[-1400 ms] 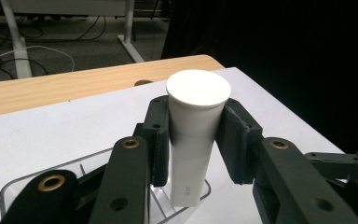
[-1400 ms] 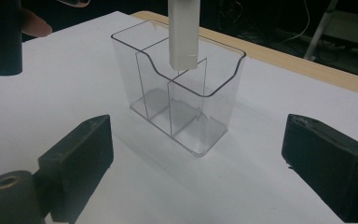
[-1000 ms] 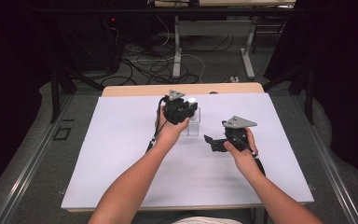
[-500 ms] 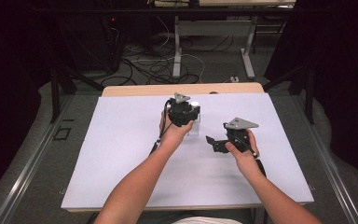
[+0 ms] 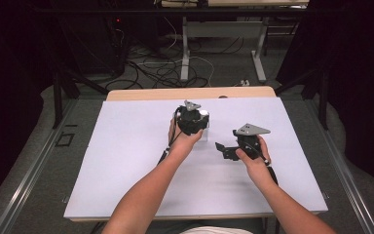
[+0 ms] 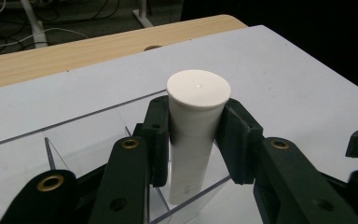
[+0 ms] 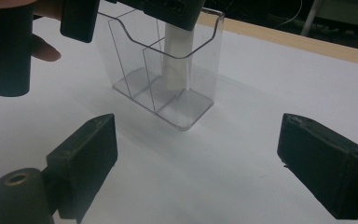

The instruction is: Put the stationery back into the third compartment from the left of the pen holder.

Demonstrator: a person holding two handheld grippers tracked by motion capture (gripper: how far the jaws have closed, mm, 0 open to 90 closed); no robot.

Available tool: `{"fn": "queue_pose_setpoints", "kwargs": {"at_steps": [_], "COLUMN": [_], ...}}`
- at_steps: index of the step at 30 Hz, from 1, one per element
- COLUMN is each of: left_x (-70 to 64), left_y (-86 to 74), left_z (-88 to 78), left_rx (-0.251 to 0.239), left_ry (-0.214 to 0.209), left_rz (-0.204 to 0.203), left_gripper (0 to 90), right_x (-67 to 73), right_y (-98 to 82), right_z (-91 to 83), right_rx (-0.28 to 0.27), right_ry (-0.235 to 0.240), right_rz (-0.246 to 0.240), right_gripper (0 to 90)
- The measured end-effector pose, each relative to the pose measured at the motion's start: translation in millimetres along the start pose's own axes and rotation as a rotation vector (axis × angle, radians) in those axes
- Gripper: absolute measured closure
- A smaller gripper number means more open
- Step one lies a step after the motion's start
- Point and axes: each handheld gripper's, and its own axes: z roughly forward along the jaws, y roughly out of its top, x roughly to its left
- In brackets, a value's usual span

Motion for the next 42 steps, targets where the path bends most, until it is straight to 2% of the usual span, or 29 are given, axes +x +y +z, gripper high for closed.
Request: {"fn": "queue_pose_setpoints", "kwargs": {"at_steps": [2, 3, 4, 7, 9, 13, 16, 17, 23, 26, 28, 31, 36, 37, 38, 39, 42], "left_x": [-0.3, -2.0, -2.8, -4.5, -4.7, -4.3, -1.8, -1.4, 1.3, 4.4, 8.1, 15.5, 34.1, 37.8, 40.5, 45.0, 55.0], "left_y": [0.2, 0.2, 0.6, 2.8, 4.3, 7.8, 11.4, 12.1, 17.4, 19.3, 19.6, 18.5, 13.0, 11.5, 10.3, 8.1, 2.5], "left_z": [-0.7, -0.8, -1.5, -6.4, -10.3, -19.6, -29.3, -31.7, -51.7, -62.5, -70.0, -80.0, -95.4, -98.3, -100.4, -103.8, -111.1], "left_rx": [0.005, -0.015, -0.019, -0.042, -0.051, -0.068, -0.087, -0.094, -0.142, -0.164, -0.176, -0.18, -0.178, -0.178, -0.179, -0.179, -0.165], "left_ry": [-0.002, -0.004, -0.004, -0.01, -0.009, -0.019, -0.024, -0.028, -0.052, -0.056, -0.056, -0.044, -0.013, -0.01, -0.008, -0.003, 0.0], "left_rz": [-0.006, -0.019, -0.016, 0.004, 0.022, 0.03, 0.063, 0.067, 0.097, 0.098, 0.085, 0.045, -0.003, -0.013, -0.021, -0.028, -0.046], "left_gripper": [66.0, 65.4, 61.3, 52.7, 47.3, 38.6, 34.8, 33.4, 30.6, 28.9, 27.5, 24.0, 16.7, 15.8, 15.6, 14.7, 7.5], "right_x": [-0.4, -0.5, -0.6, -1.0, -1.7, -2.1, -2.4, -2.6, -3.2, -3.4, -3.9, -4.6, -5.0, -5.7, -5.9, -5.9, -7.3], "right_y": [-0.3, -0.2, -0.3, -0.2, -0.9, -1.2, -1.2, -0.6, -1.8, -2.0, -2.2, -2.3, -2.4, -2.0, -2.7, -2.8, -3.0], "right_z": [0.0, 0.1, 0.3, -0.4, 0.6, 0.2, 0.2, -0.9, 0.1, -0.2, -0.6, -1.1, -2.3, -3.2, -1.6, -1.8, -1.5], "right_rx": [0.005, 0.005, 0.004, 0.019, 0.004, 0.005, -0.001, 0.018, 0.003, 0.0, 0.001, 0.001, 0.001, 0.02, -0.002, 0.001, 0.004], "right_ry": [0.003, 0.006, 0.006, 0.008, 0.005, -0.005, -0.006, -0.009, -0.009, -0.011, -0.012, -0.013, -0.02, -0.016, -0.014, -0.014, -0.019], "right_rz": [-0.001, -0.001, -0.001, -0.002, -0.007, -0.002, 0.0, 0.001, 0.002, 0.003, 0.005, 0.006, 0.016, 0.012, 0.013, 0.015, 0.005], "right_gripper": [12.0, 12.4, 12.7, 12.9, 12.9, 12.9, 12.9, 12.9, 12.9, 13.0, 13.0, 13.0, 12.9, 13.0, 13.1, 13.2, 13.2]}}
